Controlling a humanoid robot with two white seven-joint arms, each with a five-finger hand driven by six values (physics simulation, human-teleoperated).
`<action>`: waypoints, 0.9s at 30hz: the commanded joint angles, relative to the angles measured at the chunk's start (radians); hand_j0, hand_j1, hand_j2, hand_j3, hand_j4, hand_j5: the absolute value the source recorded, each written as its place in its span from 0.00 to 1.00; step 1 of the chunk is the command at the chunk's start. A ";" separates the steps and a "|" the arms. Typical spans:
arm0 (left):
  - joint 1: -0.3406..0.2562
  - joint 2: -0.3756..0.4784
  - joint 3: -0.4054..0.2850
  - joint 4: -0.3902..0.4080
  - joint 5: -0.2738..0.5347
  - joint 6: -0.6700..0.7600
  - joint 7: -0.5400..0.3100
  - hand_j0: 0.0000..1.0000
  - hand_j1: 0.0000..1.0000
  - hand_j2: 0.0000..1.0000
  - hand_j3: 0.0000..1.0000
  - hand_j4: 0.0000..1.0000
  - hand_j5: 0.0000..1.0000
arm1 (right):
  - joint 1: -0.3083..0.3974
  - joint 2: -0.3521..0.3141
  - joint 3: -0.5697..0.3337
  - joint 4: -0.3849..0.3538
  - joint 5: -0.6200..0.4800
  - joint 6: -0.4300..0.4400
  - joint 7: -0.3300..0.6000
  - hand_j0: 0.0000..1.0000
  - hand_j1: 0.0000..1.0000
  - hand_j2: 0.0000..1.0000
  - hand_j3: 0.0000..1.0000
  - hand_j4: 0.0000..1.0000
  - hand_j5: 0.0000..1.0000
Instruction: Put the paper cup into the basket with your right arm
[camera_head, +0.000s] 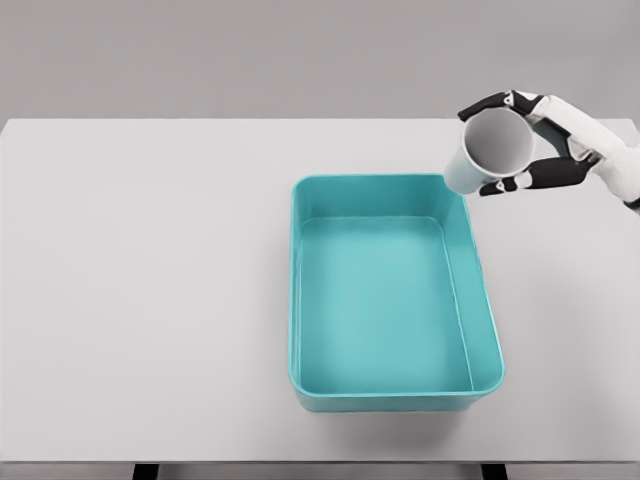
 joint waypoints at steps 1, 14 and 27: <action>0.000 0.000 0.000 0.000 0.000 0.000 0.000 1.00 1.00 1.00 1.00 1.00 1.00 | 0.000 0.004 0.015 -0.077 -0.001 0.019 0.000 0.72 0.72 0.72 0.72 0.72 0.72; 0.000 0.000 0.000 0.000 0.000 0.000 0.000 1.00 1.00 1.00 1.00 1.00 1.00 | -0.008 0.040 0.173 -0.157 0.258 0.024 0.000 0.72 0.72 0.72 0.72 0.72 0.72; 0.000 0.000 0.000 0.000 0.000 0.000 0.000 1.00 1.00 1.00 1.00 1.00 1.00 | -0.012 0.064 0.190 -0.236 0.515 0.064 0.000 0.73 0.73 0.73 0.73 0.73 0.73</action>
